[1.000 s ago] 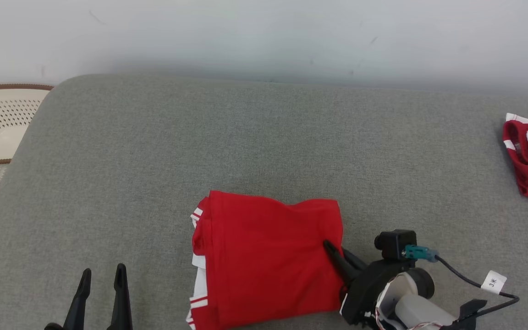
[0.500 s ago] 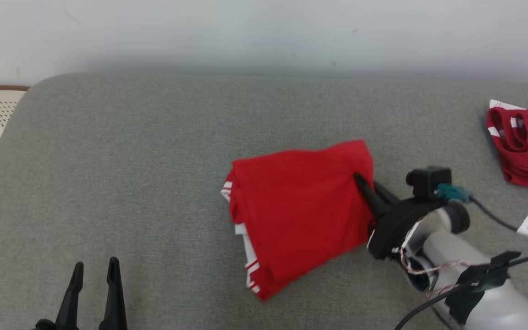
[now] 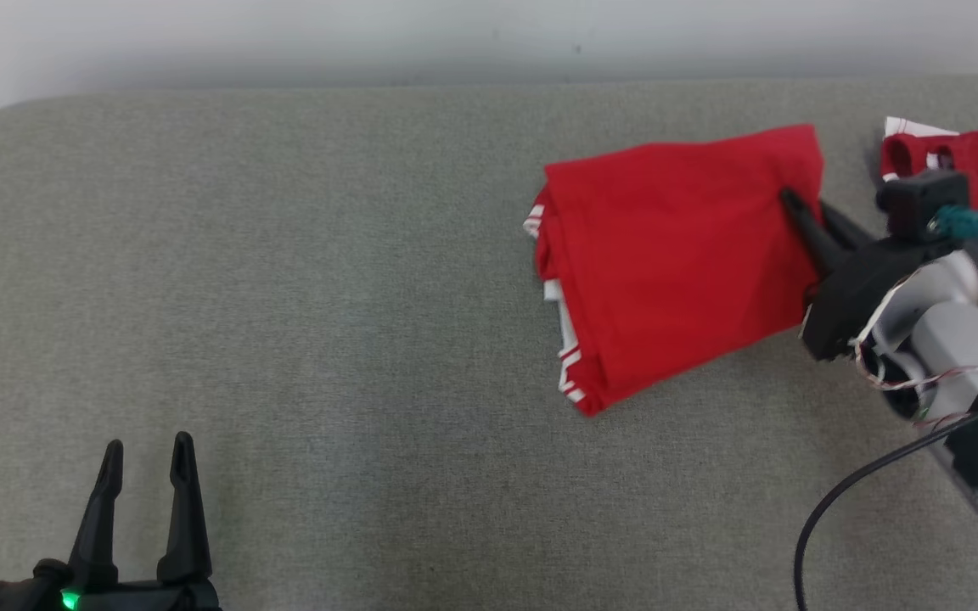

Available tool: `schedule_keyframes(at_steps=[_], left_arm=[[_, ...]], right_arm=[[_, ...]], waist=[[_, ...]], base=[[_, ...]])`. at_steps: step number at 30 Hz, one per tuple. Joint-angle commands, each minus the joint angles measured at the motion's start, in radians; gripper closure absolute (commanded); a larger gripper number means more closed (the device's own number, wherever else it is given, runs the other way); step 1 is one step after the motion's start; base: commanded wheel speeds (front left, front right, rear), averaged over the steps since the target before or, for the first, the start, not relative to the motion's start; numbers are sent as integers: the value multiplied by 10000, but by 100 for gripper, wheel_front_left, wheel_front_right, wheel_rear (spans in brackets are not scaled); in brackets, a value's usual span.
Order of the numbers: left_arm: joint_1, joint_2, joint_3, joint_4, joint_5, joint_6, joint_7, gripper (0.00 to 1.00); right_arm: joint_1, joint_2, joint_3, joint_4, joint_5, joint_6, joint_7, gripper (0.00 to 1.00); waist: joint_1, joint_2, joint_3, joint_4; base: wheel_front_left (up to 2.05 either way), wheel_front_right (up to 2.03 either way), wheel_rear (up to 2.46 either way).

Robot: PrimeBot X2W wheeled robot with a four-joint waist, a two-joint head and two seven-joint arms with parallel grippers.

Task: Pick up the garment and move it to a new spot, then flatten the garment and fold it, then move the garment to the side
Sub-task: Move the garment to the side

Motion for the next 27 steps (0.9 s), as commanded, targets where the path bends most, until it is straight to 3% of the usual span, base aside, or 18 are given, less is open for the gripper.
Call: schedule_keyframes(at_steps=[1, 27], left_arm=[[-110, 5, 82, -74, 122, -83, -37, 0], [-554, 328, 959, -918, 671, -502, -37, 0]], right_arm=[[-317, -257, 147, 3, -97, -3, 64, 100], [-3425, -2984, 1809, -278, 38, -3, 1349, 100]], waist=[[0, -1, 319, -257], [0, -1, 1730, -1315]], base=[[0, 0, 0], [0, 0, 0]])
